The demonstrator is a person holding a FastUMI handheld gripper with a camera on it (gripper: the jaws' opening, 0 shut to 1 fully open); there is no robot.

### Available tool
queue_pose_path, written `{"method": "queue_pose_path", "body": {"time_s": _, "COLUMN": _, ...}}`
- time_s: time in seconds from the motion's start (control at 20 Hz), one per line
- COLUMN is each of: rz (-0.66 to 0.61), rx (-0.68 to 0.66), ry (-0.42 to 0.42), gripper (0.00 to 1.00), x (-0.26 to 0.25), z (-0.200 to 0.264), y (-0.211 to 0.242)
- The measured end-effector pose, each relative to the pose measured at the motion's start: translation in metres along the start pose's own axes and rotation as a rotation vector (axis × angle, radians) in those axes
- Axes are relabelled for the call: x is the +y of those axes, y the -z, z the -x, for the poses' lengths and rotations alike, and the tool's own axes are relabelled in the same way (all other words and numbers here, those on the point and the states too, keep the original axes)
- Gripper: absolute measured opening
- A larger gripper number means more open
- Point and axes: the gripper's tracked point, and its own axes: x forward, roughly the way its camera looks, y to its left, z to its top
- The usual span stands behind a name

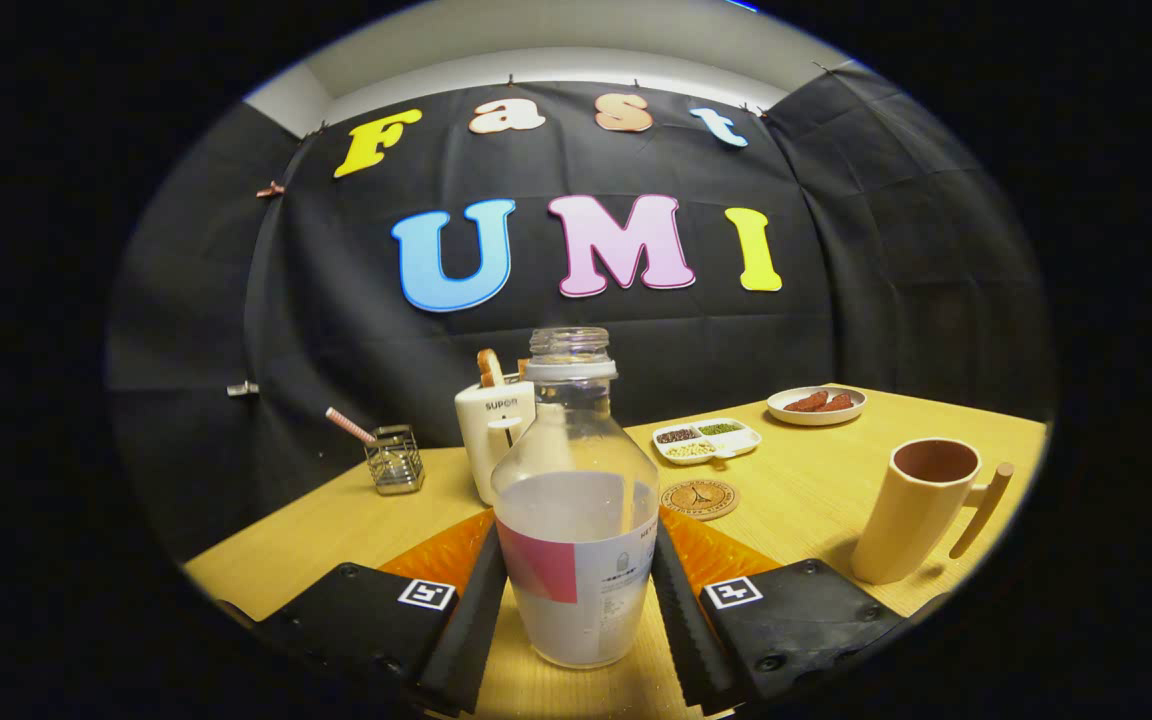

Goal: Take the bottle from table, then pour the juice into the cup, finally place the bottle on the coaster

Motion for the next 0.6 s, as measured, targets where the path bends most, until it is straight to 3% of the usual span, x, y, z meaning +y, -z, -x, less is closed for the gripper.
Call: {"method": "queue_pose_path", "body": {"time_s": 0.6, "rz": -0.453, "rx": 0.086, "ry": 0.014, "gripper": 0.74, "x": -0.029, "z": 0.012, "y": -0.054}}
